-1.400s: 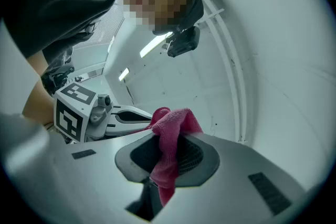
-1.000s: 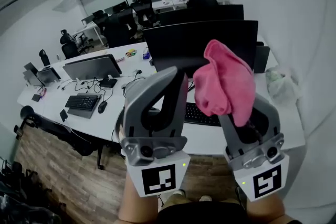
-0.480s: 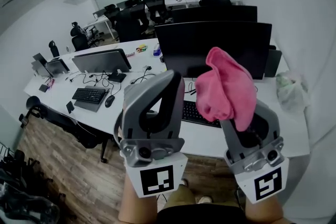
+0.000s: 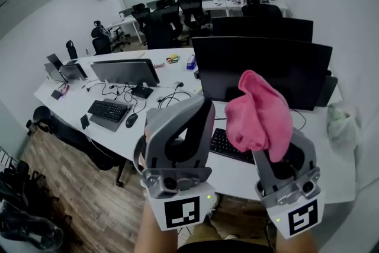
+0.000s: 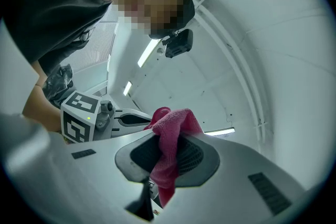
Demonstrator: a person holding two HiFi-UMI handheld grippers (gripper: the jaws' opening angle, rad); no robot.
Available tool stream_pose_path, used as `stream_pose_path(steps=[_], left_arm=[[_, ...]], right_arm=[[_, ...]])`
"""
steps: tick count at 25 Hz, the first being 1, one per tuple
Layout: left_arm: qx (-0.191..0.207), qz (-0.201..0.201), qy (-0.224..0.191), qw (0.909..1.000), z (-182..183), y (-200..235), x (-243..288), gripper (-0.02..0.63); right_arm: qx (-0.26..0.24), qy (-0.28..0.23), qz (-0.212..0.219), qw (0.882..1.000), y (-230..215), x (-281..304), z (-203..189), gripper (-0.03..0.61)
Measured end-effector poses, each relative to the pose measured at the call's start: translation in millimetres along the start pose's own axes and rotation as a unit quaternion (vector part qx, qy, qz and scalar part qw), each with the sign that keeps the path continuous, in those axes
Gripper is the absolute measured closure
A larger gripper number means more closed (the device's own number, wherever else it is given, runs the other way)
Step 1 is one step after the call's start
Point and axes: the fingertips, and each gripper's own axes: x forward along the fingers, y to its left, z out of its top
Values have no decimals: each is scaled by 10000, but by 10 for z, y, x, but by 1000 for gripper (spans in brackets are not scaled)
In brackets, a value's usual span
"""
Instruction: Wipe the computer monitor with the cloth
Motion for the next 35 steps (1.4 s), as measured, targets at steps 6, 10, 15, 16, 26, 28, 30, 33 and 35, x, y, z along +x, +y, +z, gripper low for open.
stream_pose_path(steps=[6, 10, 15, 16, 26, 28, 30, 33, 35], left_arm=[[39, 18, 71, 10000, -662, 103, 282, 607], [-69, -19, 96, 9999, -1200, 154, 495, 607], [-107, -51, 58, 9999, -1883, 257, 784, 607], [-109, -64, 48, 9999, -2015, 271, 836, 607], [-384, -291, 86, 9988, -3155, 228, 1283, 607], [-443, -380, 71, 9983, -3311, 167, 1355, 607], [-515, -451, 71, 9976, -3453, 114, 1427, 607], [-640, -503, 97, 9966, -3664, 41, 1504, 607], [-705, -528, 101, 9961, -3789, -1, 1540, 607]], right_arm=[[34, 11, 125, 9999, -32, 496, -470, 515], [58, 93, 161, 9998, -70, 875, -875, 515], [13, 221, 130, 9997, -125, 1380, -1383, 515], [11, 246, 114, 9996, -131, 1467, -1486, 515], [28, 595, -66, 9982, -289, 2172, -2456, 515], [42, 652, -116, 9978, -330, 2253, -2627, 515], [87, 731, -180, 9971, -376, 2322, -2795, 515], [146, 891, -221, 9957, -407, 2411, -3042, 515], [146, 986, -200, 9948, -409, 2471, -3183, 515]])
